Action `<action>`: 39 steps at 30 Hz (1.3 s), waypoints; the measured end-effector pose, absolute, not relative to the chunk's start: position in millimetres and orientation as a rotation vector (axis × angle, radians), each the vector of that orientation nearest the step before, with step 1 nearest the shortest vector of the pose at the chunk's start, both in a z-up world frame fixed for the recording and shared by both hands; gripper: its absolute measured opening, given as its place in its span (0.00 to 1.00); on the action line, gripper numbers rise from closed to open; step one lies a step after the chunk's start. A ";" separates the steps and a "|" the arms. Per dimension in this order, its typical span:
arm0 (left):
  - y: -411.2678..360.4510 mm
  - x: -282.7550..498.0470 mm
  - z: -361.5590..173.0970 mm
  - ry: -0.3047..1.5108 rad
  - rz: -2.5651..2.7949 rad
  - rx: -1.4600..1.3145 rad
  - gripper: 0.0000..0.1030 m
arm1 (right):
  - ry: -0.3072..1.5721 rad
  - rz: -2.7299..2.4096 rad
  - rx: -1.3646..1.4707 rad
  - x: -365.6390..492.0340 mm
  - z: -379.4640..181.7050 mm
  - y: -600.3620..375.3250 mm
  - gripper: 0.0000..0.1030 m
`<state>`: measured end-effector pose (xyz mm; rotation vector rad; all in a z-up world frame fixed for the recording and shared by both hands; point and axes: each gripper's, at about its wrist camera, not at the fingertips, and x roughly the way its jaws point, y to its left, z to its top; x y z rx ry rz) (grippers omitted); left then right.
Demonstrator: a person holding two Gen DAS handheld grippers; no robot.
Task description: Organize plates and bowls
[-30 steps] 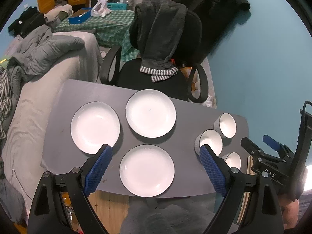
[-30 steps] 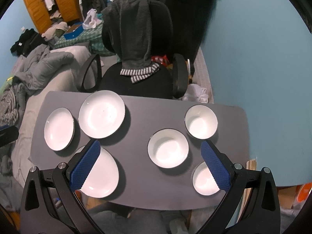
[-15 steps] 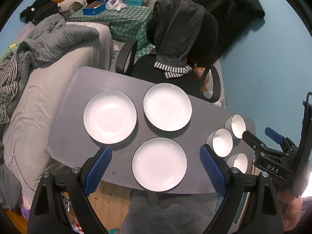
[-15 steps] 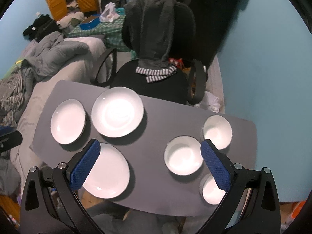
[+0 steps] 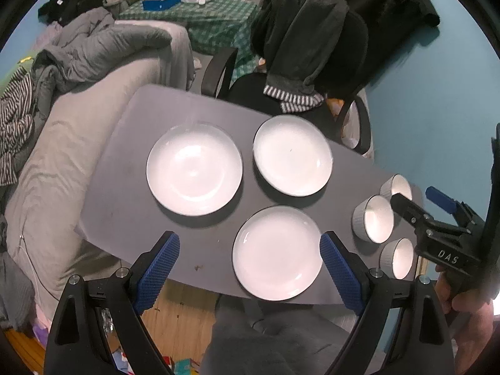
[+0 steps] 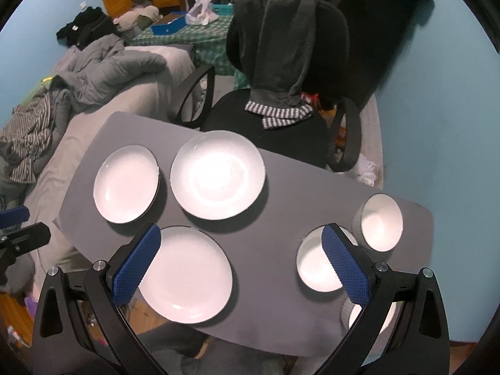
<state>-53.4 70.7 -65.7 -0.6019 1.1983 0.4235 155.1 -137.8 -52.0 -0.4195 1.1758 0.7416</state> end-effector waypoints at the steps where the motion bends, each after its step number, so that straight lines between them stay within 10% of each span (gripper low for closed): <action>1: 71.6 -54.4 -70.6 1.204 0.424 -0.604 0.90 | 1.182 0.748 -0.420 154.5 -55.8 -136.4 0.98; 39: 55.6 -47.2 -206.4 1.334 0.312 -0.519 0.86 | 1.370 0.760 -0.416 123.4 -207.1 -129.6 0.98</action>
